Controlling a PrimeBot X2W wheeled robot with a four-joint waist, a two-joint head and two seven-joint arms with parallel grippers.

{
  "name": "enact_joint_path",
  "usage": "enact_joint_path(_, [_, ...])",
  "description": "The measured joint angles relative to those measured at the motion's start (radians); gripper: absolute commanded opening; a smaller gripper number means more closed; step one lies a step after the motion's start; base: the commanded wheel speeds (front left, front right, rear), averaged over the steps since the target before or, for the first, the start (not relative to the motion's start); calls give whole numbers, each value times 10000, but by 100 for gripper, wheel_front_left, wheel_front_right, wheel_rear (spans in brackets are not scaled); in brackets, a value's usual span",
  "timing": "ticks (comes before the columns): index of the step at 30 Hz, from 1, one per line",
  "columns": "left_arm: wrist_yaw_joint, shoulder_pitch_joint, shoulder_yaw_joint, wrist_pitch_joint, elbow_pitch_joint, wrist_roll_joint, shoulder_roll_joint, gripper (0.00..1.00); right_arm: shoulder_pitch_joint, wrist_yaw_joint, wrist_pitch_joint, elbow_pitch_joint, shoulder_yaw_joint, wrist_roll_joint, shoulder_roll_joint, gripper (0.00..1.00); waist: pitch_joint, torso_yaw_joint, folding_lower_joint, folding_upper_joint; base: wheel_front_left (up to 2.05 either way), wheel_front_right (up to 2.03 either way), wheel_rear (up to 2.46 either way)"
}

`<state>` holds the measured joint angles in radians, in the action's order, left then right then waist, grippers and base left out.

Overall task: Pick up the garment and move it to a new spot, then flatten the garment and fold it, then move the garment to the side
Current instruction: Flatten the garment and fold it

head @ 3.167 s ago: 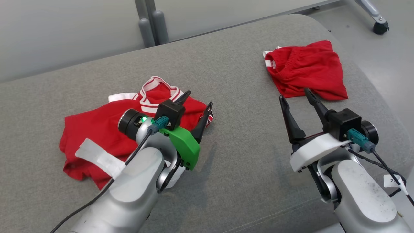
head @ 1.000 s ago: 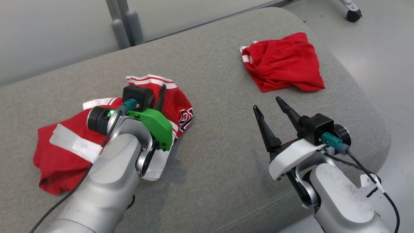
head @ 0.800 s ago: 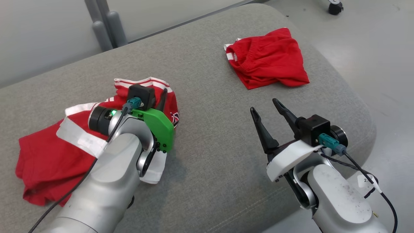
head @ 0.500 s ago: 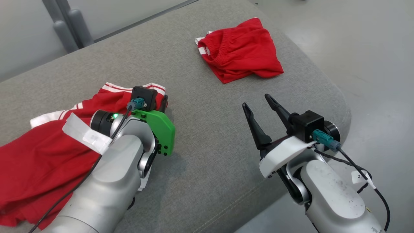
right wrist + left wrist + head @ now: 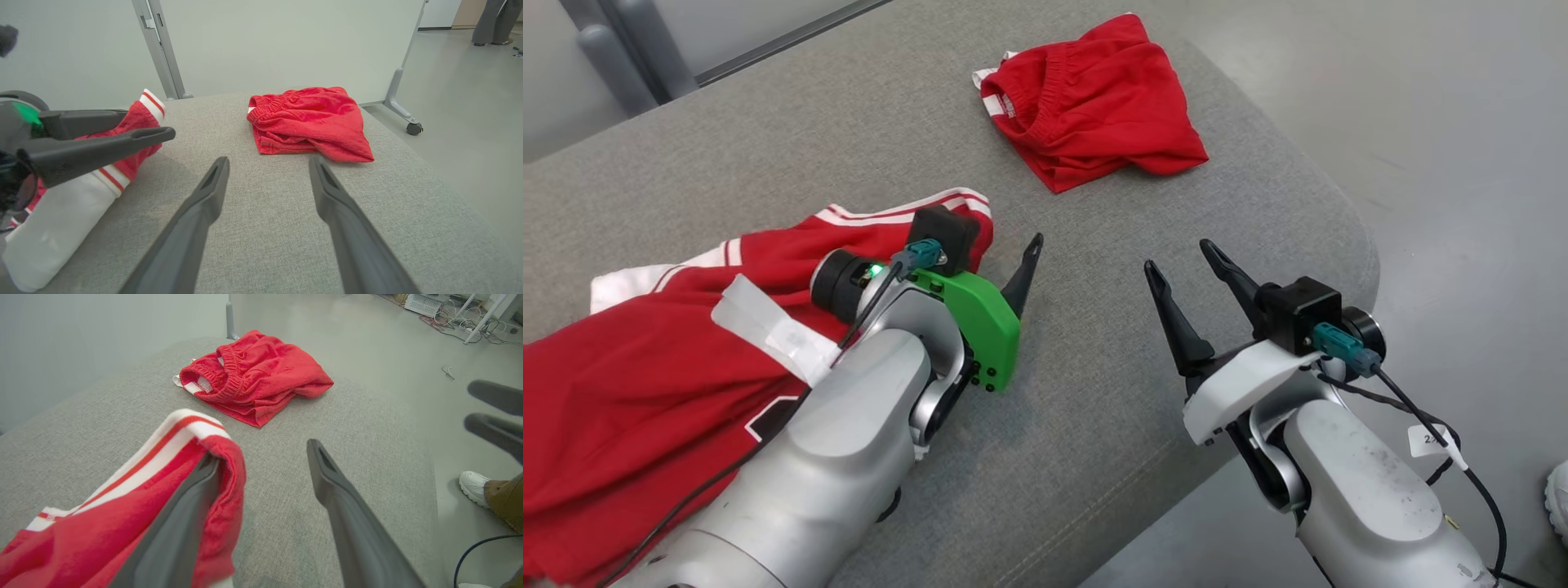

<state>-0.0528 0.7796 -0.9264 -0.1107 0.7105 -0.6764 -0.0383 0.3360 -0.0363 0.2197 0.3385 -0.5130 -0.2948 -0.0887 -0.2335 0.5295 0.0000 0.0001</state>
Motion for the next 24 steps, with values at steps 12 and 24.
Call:
enact_joint_path(12, [-13,-14,-1185,44,-721,-518,-17,100,30,96,86,514,-36,-25,-36,100,466,-1147,0,0,0,0,0])
enact_joint_path(24, [-278,-110,-1352,-90,-713,-1041,-21,100,-21,188,86,819,-138,-58,-58,100,919,-2326,0,0,0,0,0])
